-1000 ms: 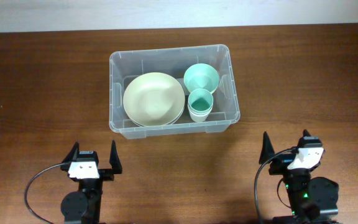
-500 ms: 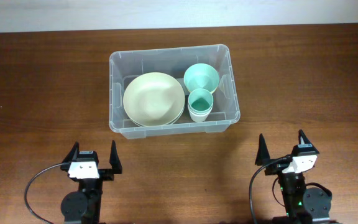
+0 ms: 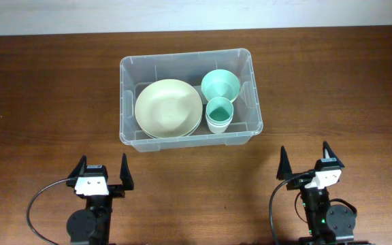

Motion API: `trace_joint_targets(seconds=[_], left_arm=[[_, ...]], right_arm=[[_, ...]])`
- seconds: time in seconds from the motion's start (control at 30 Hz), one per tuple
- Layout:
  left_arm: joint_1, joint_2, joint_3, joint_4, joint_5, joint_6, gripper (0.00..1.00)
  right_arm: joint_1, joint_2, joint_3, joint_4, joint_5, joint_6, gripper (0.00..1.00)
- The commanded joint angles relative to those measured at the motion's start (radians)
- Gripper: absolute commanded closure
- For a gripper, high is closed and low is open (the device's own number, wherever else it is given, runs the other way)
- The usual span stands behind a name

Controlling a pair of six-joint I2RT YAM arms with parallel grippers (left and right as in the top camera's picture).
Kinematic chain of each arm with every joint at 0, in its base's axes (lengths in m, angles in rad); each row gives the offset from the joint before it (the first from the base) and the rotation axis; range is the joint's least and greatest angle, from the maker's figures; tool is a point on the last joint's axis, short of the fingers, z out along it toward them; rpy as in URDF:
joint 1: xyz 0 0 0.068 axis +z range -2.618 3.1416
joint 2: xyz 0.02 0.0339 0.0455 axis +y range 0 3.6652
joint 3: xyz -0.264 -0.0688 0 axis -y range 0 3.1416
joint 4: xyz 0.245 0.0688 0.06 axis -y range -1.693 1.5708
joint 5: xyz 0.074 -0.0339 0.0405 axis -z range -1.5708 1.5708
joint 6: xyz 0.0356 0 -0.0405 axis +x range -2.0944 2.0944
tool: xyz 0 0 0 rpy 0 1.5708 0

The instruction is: Pack container

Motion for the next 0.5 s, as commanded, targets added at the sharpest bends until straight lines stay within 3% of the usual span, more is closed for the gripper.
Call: trace_joint_targets(seconds=[0.0,0.47], left_arm=[[-0.004,-0.006,-0.003,-0.005,-0.003,-0.006,0.0],[-0.004,-0.006,-0.003,-0.005,-0.003,-0.006,0.0]], right_arm=[[0.009,-0.011,-0.005,-0.059,-0.013,-0.006,0.01],[0.009,-0.01,-0.005,-0.096,-0.012,-0.006,0.01]])
